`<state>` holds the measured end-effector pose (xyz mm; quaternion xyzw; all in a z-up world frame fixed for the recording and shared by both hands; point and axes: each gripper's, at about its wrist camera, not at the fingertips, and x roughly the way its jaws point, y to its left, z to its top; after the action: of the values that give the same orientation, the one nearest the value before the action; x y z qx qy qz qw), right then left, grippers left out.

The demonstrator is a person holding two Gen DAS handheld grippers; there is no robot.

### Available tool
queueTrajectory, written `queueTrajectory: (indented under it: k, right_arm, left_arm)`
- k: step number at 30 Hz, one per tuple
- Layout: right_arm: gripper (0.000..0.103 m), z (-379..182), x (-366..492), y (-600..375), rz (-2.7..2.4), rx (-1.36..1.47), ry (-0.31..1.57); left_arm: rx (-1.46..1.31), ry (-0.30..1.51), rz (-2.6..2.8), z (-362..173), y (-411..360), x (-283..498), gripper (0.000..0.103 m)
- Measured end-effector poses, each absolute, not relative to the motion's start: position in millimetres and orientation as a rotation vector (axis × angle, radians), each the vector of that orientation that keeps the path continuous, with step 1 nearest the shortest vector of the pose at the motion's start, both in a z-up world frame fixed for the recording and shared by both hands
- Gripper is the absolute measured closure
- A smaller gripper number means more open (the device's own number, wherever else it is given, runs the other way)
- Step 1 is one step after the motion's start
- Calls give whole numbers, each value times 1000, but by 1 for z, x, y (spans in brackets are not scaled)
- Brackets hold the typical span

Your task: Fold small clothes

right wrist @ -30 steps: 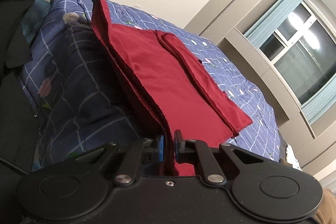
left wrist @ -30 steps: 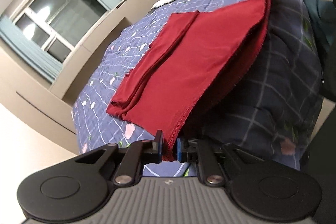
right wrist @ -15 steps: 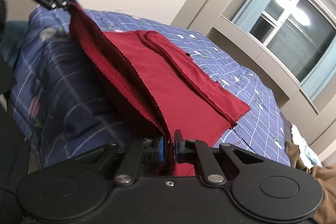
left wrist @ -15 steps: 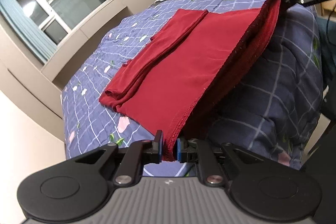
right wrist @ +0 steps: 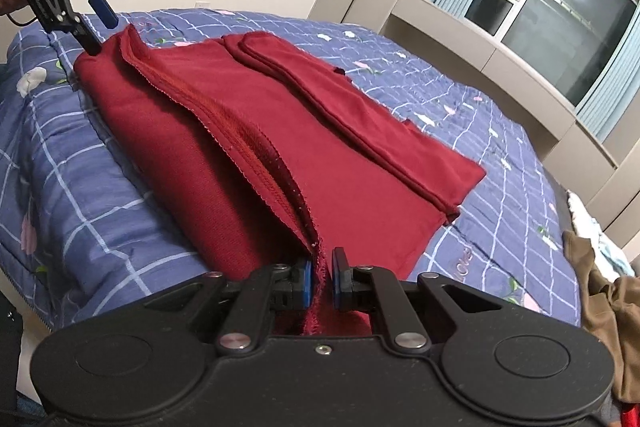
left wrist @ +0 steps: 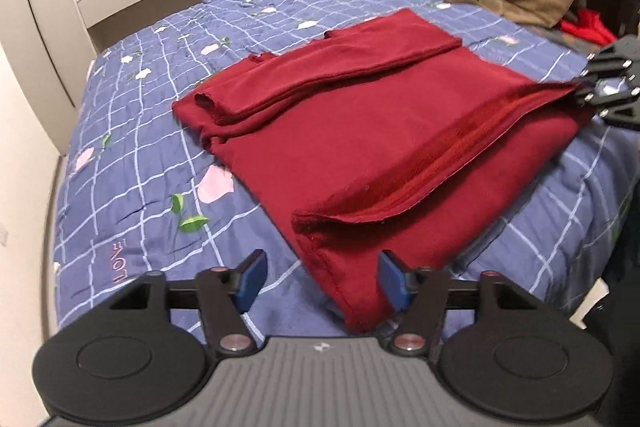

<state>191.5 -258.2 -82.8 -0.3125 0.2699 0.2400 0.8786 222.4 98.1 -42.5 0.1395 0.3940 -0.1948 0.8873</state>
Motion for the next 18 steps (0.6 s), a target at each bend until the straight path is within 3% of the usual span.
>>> queueTrajectory:
  k: [11,12,13,14,16,18]
  right_arm:
    - [86,-89,204,-263,499,-615,594]
    - [86,-89,205,-263,499,-609,596]
    - [86,-89,205,-263,500,-605,598]
    - [87,-88,205,-263,500,-605,598]
    - [91,-88,206,-263,508,-602,600]
    - [96,-87,204,-262,515,-603,599]
  left_arm:
    - [144,866,-442,-52,104,247,36]
    - [129,868,-450,-52,104,250,47]
    - [117,868,-454,-51,103,251,70]
    - [111,870,-446,-51,102,253,80]
    - [99,867,-434,-50,101,256,92]
    - [82,852,-430,-48,100,254,96]
